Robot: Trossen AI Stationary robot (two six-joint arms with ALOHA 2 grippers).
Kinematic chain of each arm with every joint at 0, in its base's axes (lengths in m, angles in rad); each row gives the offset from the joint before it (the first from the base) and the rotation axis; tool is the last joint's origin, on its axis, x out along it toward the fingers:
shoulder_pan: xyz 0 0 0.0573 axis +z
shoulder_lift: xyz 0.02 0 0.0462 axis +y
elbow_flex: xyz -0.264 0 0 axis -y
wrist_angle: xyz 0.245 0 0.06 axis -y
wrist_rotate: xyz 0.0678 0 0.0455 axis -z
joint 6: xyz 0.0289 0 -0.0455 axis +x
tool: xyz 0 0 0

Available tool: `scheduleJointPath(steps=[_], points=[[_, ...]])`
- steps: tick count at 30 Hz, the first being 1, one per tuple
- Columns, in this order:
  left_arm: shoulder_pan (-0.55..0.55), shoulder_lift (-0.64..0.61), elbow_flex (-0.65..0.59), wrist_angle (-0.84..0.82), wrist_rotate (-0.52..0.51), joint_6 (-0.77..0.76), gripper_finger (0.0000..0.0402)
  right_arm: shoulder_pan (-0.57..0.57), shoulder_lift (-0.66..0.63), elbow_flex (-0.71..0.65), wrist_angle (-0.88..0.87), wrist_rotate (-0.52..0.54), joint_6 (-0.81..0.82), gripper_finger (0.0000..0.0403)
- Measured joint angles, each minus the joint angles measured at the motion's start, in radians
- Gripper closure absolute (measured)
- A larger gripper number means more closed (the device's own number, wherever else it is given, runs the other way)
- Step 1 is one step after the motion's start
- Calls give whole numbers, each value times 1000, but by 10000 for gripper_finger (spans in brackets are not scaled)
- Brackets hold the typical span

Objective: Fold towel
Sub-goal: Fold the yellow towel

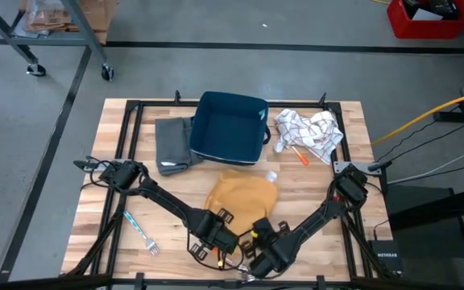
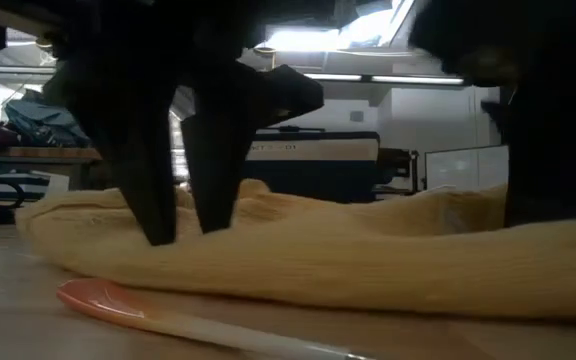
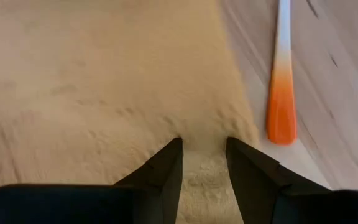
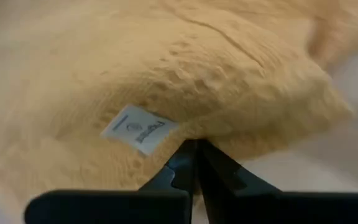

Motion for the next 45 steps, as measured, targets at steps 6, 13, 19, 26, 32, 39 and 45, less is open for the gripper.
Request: scheduleJointPath(steps=[6,13,19,26,32,39,45], points=[[2,0,32,-48,-1,-11,286,-4,-20,29,-157,4,0,379],[-3,-13,89,-173,1,-66,286,25,-39,131,-148,-23,-76,379],[-23,-14,89,-185,1,-147,286,30,-39,165,-46,-113,-82,379],[-22,-14,88,-180,0,-122,286,20,-39,165,59,-197,-113,379],[-28,-14,88,-183,-1,-69,266,2,-39,165,111,-266,-136,340],[-41,-14,74,-169,-1,-65,208,2,-39,165,109,-223,-241,242],[-41,-13,-1,-113,-1,-114,191,3,-24,165,99,-196,-345,195]])
